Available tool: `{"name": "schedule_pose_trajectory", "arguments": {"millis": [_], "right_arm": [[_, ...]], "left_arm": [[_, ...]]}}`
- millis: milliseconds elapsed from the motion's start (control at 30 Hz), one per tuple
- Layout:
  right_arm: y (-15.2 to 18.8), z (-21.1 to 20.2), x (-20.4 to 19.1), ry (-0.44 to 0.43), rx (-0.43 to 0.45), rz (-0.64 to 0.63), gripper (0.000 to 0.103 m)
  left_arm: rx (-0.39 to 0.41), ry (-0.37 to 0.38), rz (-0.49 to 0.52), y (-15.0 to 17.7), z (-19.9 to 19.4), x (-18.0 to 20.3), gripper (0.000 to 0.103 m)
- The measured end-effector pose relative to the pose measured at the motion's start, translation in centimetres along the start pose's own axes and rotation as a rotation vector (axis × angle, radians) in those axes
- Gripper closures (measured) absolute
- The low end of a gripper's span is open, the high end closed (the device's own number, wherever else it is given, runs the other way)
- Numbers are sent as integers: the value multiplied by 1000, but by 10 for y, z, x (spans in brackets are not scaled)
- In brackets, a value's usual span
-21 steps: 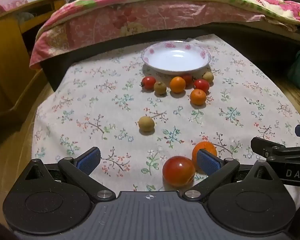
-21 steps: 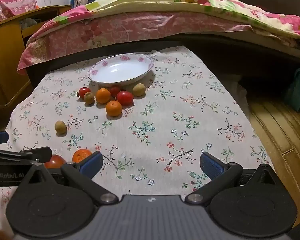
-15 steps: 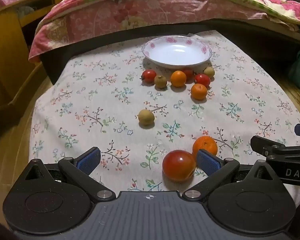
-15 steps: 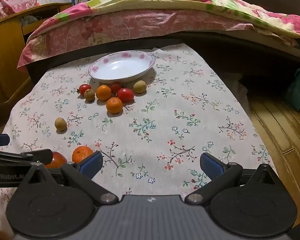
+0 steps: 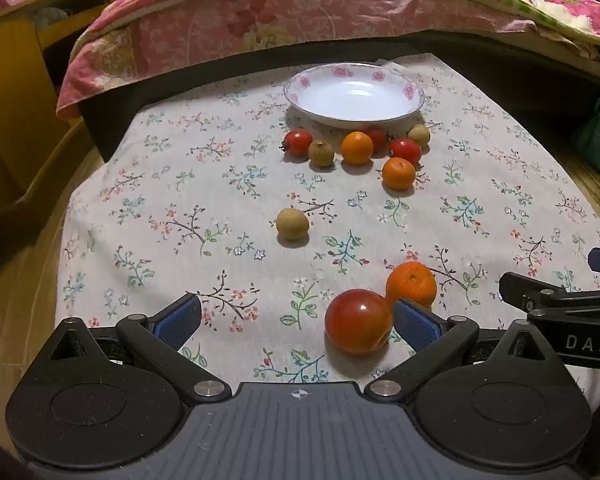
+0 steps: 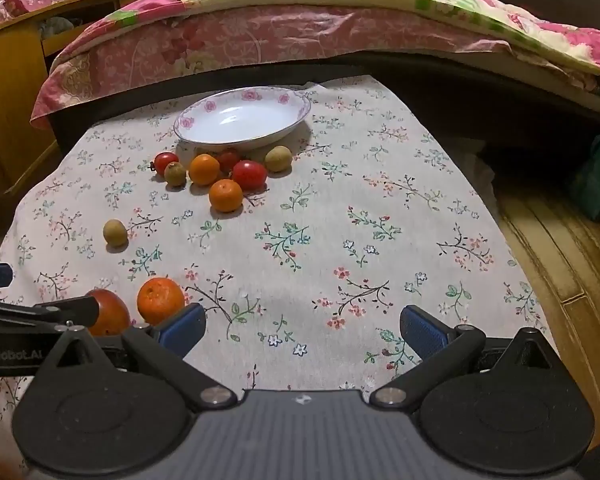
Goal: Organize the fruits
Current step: 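Move left tool to the large red tomato while right tool approaches a tangerine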
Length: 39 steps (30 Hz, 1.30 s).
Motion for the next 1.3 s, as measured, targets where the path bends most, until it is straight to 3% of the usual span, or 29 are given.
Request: {"name": "schedule_pose_trajectory", "arguments": {"millis": [1300], "right_arm": [[-1,3,-4,7,-24,-23,0]], "left_arm": [[-6,20,7,2,1,1,1]]}}
Point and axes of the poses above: each gripper's, at about its wrist camera, not at the fingertips, and z roughly the way its jaws point, x to its right, y to its underside, the point moved 1 cm from there along z, roughly the way its jaws point, and after that the axes turned 1 degree about -x, right-handed, at the moved point
